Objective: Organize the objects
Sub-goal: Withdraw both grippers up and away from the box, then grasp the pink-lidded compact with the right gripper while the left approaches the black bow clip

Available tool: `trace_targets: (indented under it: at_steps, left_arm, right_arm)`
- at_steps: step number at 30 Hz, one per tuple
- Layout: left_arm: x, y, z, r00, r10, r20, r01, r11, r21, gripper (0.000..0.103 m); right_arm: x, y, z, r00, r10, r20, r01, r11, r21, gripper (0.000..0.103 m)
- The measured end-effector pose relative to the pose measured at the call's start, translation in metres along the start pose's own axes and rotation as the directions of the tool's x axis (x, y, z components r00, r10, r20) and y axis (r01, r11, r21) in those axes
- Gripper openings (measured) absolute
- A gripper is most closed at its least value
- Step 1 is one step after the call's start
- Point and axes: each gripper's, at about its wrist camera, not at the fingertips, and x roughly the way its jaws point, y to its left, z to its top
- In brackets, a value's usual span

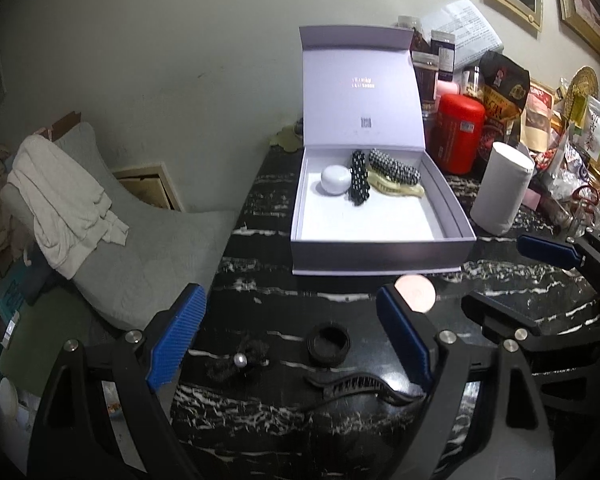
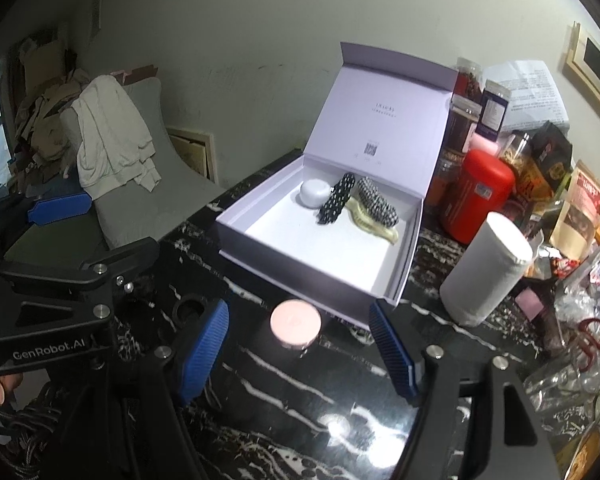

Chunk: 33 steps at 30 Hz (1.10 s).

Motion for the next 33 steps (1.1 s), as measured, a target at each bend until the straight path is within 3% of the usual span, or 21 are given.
trace_targets:
  at_steps: [15, 33]
  left_arm:
    - [0.009, -0.001, -0.038, 0.997, -0.015, -0.076, 0.013, 1.0, -0.019, 0.087]
    - [0.035, 0.013, -0.075, 0.982, -0.031, -0.188, 0.02, 0.998, -0.058, 0.087]
  right_arm:
    - [0.013, 0.011, -0.039, 0.996, 0.03, -0.08, -0.03, 1.0, -0.006, 0.074]
    - [0.041, 0.027, -0.072, 0.982, 0.084, -0.167, -0.09, 0.996, -0.026, 0.074]
